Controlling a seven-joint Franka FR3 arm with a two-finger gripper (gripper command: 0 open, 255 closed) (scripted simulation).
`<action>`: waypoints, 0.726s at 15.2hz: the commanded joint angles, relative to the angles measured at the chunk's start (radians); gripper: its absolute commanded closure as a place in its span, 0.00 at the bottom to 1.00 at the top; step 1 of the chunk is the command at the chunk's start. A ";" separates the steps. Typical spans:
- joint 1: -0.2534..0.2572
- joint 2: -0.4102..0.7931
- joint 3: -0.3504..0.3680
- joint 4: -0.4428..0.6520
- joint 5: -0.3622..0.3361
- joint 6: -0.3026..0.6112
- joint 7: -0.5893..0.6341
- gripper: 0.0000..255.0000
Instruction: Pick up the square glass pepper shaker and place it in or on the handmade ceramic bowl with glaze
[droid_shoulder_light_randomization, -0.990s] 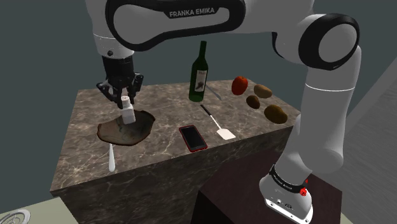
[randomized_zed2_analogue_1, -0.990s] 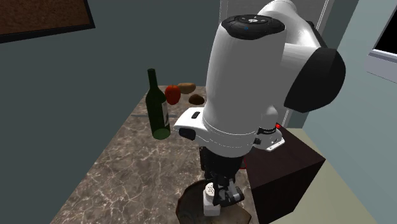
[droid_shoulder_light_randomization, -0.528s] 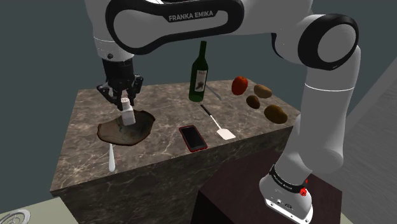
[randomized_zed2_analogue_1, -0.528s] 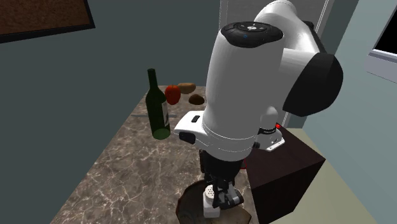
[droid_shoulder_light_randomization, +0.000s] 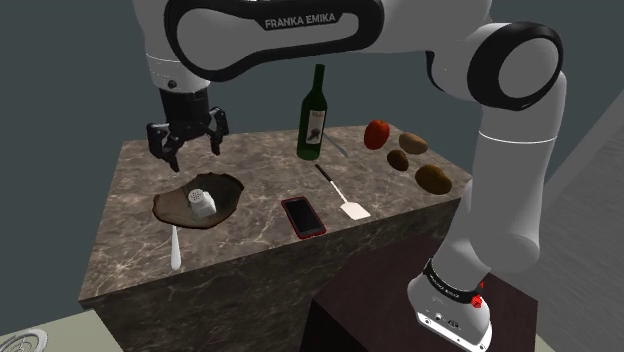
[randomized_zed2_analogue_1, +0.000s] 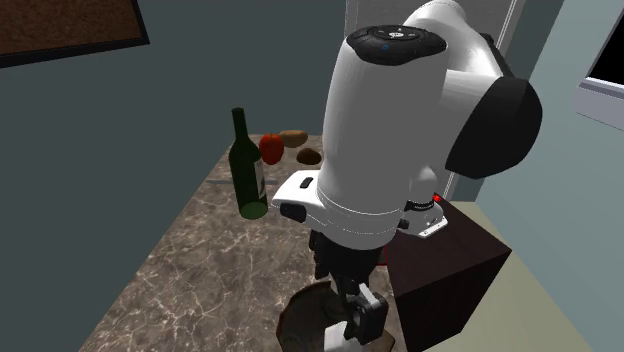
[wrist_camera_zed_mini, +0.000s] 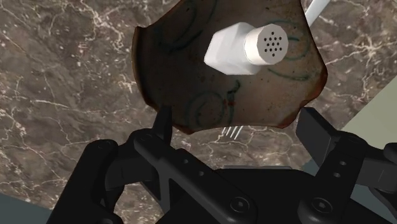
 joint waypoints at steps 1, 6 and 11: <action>0.006 -0.003 0.003 0.048 0.002 -0.051 -0.001 0.00; 0.014 0.003 0.005 0.116 0.001 -0.114 -0.003 0.00; 0.014 0.003 0.005 0.116 0.001 -0.114 -0.003 0.00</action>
